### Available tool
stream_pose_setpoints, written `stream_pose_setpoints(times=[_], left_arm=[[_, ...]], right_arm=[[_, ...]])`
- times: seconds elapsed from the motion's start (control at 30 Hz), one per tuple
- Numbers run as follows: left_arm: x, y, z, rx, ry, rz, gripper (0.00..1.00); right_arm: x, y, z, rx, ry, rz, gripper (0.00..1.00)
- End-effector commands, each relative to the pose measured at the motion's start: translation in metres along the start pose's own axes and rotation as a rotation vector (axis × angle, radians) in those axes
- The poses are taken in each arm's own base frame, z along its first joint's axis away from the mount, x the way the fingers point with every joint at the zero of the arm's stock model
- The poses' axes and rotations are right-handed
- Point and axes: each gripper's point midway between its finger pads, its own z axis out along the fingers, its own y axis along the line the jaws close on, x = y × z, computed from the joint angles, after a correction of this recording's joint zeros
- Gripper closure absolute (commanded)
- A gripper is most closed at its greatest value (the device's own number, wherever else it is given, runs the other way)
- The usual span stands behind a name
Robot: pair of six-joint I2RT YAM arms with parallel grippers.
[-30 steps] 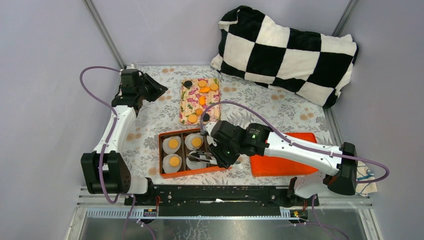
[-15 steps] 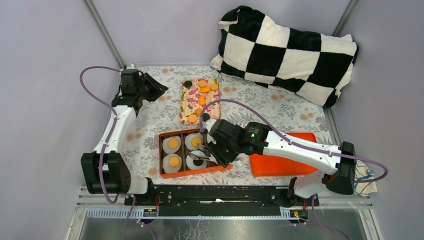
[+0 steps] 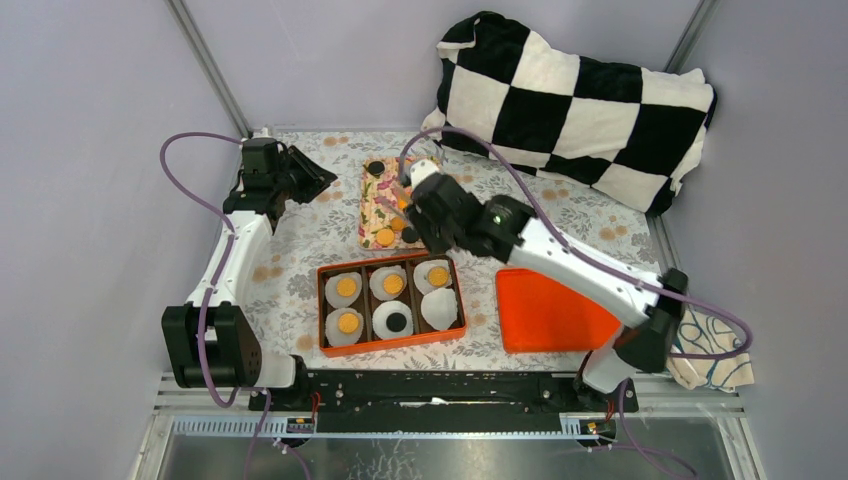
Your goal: Pack the cookies
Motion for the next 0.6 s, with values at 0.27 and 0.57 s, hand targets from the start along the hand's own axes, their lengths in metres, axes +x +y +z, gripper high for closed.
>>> stream_pose_setpoints(times=[0.27, 0.57], left_arm=[[-0.008, -0.013, 0.003, 0.046, -0.025, 0.041, 0.65], [-0.005, -0.009, 0.011, 0.04, -0.009, 0.033, 0.65]], right_arm=[[-0.041, -0.103, 0.128, 0.145, 0.045, 0.137, 0.56], [-0.035, -0.152, 0.179, 0.155, 0.094, 0.21, 0.55]])
